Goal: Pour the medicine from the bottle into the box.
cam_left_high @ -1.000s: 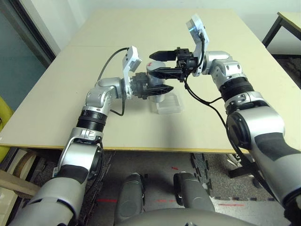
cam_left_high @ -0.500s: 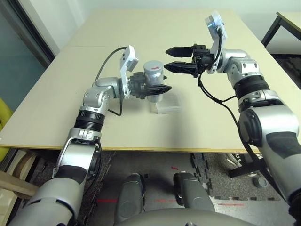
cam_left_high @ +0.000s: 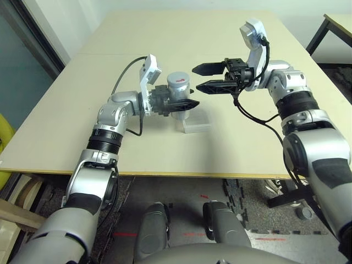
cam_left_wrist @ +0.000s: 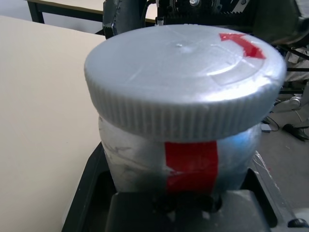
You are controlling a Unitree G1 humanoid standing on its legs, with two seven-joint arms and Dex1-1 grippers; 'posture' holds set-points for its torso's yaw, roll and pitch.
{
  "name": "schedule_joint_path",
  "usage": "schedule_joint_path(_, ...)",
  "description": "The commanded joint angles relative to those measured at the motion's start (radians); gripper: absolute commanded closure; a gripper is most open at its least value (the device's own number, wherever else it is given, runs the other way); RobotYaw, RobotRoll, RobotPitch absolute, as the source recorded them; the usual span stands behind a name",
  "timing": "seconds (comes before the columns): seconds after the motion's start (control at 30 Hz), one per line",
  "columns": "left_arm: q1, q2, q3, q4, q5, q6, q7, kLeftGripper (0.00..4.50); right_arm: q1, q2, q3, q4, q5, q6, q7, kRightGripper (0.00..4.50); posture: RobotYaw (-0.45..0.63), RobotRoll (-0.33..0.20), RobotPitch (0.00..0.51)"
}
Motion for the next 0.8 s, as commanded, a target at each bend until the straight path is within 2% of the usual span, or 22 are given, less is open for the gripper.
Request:
schedule_joint_path(0.03, -0.022, -0.006, -0.011, -0.003, 0.01, -0.007, -0.009, 1.84, -0.008, 0.022, 0.0, -0.015, -0.011, -0.017, -0.003, 0.0, -0.17, 0.0, 0.072)
schedule_joint_path(0.67, -0.003, -0.018, -0.02, -0.03, 0.006, 0.001, -0.004, 1.84, -0.038, 0.105, -0.01, 0.036, -0.043, -0.088, -0.082, 0.0, -0.16, 0.0, 0.07)
schedule_joint_path(0.77, -0.004, -0.02, -0.021, -0.03, 0.006, 0.002, -0.002, 1.84, -0.039, 0.111, -0.012, 0.038, -0.043, -0.093, -0.092, 0.55, -0.16, 0.0, 0.07)
schedule_joint_path(0.8, -0.003, -0.02, -0.021, -0.031, 0.006, 0.002, -0.002, 1.84, -0.039, 0.112, -0.013, 0.037, -0.042, -0.093, -0.092, 0.95, -0.16, 0.0, 0.07)
